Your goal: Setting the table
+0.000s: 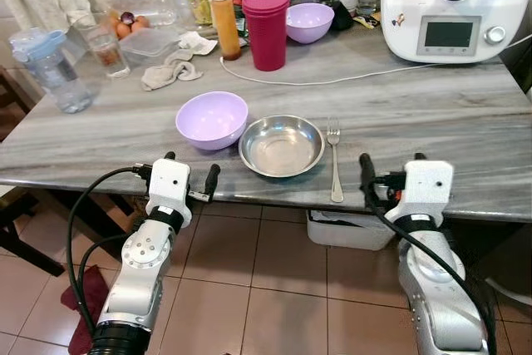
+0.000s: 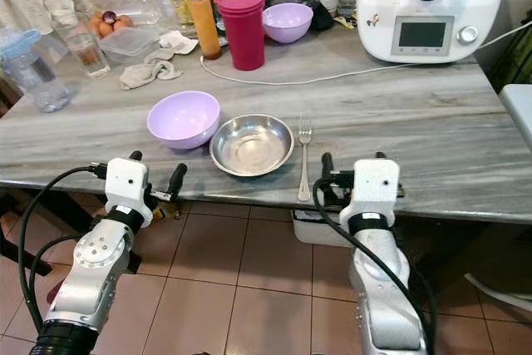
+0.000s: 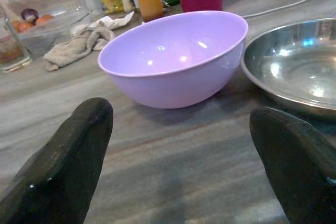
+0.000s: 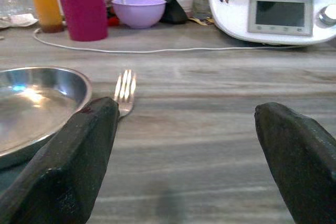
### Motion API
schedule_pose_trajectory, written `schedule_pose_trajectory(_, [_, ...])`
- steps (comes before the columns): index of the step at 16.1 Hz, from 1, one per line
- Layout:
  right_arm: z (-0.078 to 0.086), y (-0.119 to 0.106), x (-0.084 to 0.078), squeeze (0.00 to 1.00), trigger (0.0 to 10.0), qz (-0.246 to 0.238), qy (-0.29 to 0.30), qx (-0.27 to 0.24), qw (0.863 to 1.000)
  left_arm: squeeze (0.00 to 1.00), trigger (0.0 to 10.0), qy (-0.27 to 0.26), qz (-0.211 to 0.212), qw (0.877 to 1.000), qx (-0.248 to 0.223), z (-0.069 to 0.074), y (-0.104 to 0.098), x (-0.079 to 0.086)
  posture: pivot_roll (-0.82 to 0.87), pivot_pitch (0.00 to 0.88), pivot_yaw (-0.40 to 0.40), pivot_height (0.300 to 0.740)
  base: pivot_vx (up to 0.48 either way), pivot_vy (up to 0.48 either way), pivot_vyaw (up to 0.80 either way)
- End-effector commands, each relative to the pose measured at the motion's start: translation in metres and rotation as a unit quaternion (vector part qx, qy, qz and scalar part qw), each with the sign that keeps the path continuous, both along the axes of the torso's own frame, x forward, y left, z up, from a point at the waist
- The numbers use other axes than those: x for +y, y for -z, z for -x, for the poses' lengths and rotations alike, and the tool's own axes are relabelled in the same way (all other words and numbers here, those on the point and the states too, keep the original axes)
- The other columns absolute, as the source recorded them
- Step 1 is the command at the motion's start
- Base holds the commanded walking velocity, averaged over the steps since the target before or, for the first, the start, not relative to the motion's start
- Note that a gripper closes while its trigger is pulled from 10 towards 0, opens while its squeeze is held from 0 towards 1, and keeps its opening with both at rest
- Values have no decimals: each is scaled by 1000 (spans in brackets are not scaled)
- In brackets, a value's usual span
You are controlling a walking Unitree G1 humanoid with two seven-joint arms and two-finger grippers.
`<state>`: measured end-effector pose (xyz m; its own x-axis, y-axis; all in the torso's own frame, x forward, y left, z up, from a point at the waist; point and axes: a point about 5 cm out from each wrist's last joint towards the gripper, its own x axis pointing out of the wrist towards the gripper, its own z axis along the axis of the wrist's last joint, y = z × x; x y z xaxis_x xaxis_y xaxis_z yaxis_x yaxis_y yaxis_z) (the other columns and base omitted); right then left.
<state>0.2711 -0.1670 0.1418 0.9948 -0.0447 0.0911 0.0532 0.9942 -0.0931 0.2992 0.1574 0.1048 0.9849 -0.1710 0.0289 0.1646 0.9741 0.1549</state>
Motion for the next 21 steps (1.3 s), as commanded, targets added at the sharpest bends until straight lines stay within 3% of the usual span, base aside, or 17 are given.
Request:
schedule_pose_trajectory(1, [-1, -1, 4, 0, 10000, 2, -6, -2, 1000, 0, 10000, -6, -8, 1000, 8, 0, 3, 2, -202, 70, 115, 740, -274, 0, 0])
schedule_pose_trajectory(17, [-7, 2, -2, 0, 10000, -26, 16, 17, 999, 0, 10000, 3, -14, 1000, 9, -4, 0, -2, -204, 75, 127, 740, -331, 0, 0])
schedule_pose_trajectory(21, [-9, 0, -4, 0, 10000, -6, 26, 5, 1000, 0, 10000, 8, -16, 1000, 8, -4, 0, -3, -206, 76, 127, 740, -335, 0, 0])
